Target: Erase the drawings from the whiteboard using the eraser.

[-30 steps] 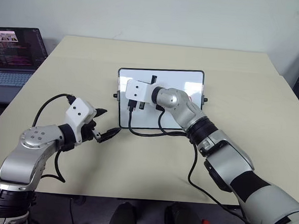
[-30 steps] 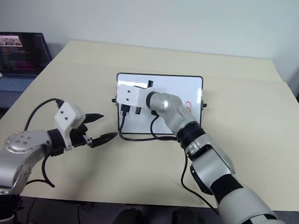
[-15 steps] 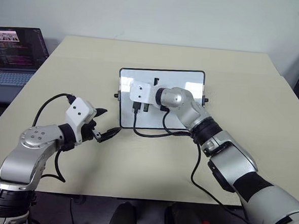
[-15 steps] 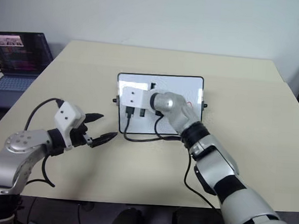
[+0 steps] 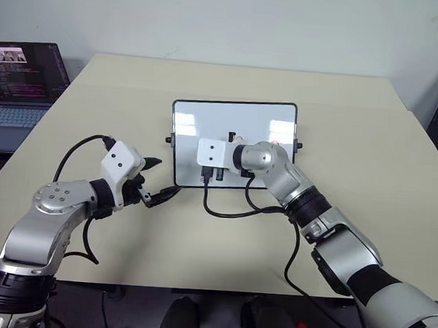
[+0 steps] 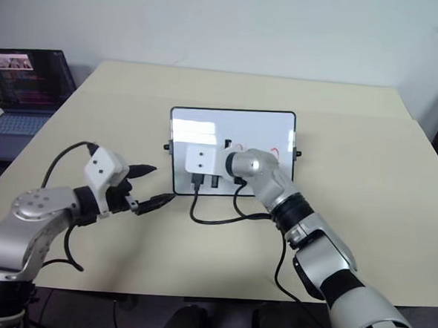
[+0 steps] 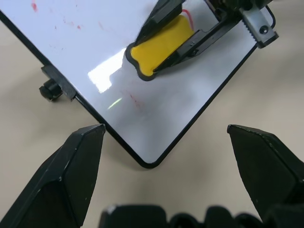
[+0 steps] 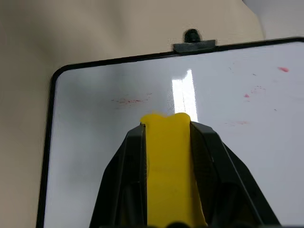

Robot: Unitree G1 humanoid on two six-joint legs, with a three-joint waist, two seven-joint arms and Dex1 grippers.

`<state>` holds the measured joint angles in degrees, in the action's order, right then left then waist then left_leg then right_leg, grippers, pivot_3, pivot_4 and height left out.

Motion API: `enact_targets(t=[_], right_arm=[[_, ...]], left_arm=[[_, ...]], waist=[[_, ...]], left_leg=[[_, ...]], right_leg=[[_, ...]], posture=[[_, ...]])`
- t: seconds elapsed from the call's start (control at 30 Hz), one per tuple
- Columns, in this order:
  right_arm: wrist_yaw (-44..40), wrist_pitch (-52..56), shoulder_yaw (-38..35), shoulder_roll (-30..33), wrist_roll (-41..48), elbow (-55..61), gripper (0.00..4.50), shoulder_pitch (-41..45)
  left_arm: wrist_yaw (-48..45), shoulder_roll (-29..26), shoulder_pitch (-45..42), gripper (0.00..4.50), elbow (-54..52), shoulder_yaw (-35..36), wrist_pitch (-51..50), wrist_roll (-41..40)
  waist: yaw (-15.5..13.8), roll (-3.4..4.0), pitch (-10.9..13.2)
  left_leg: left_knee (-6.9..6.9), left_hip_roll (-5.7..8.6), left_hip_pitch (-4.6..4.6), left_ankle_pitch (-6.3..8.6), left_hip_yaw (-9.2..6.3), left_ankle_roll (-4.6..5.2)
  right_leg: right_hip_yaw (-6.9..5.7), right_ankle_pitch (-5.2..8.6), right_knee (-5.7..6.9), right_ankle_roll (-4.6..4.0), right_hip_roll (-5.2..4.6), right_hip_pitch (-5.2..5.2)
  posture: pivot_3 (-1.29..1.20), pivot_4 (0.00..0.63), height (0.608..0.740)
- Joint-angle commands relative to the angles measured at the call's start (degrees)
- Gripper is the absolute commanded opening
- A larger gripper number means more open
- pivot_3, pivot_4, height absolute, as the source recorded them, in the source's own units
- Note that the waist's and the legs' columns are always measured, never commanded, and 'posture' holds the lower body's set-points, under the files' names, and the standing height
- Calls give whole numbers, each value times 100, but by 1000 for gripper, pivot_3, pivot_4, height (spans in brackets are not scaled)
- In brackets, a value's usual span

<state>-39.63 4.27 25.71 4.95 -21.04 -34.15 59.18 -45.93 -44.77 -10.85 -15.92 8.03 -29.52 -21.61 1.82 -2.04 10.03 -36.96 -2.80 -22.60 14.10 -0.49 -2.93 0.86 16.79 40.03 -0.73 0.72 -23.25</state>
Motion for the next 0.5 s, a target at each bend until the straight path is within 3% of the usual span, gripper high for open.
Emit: enact_targets(t=[0.03, 0.23, 0.33, 0.5], right_arm=[[-158, 709, -710, 42, 662, 1011, 973, -82], [-715, 2702, -1261, 298, 1712, 3815, 973, -1004], [-804, 3443, -1317, 811, 1877, 5122, 973, -1771], [-550, 4134, -1366, 1614, 1854, 6308, 973, -2841]], left_arm=[[-46, 5, -111, 4500, -31, 11, 129, 4], [-98, 79, -176, 4500, 32, -85, 256, 33], [-152, 144, -244, 4500, 53, -139, 329, 15], [-338, 118, -317, 4500, 115, -292, 454, 54]], waist=[[-11, 0, 1], [-18, 1, 1], [-42, 0, 0], [-31, 1, 1]], left_leg=[[1, 0, -6, 0, -3, 0], [5, 0, -31, 4, -10, -3], [10, 1, -36, 6, -15, -3], [5, 9, -34, 6, -12, -4]], right_leg=[[-1, 0, -2, 0, 0, -1], [-5, 2, -30, 2, -3, -8], [-9, 3, -45, 3, -4, -7], [-7, 4, -47, 5, -9, -2]], posture=[[0, 150, 740], [0, 150, 740], [0, 150, 740], [0, 150, 740]])
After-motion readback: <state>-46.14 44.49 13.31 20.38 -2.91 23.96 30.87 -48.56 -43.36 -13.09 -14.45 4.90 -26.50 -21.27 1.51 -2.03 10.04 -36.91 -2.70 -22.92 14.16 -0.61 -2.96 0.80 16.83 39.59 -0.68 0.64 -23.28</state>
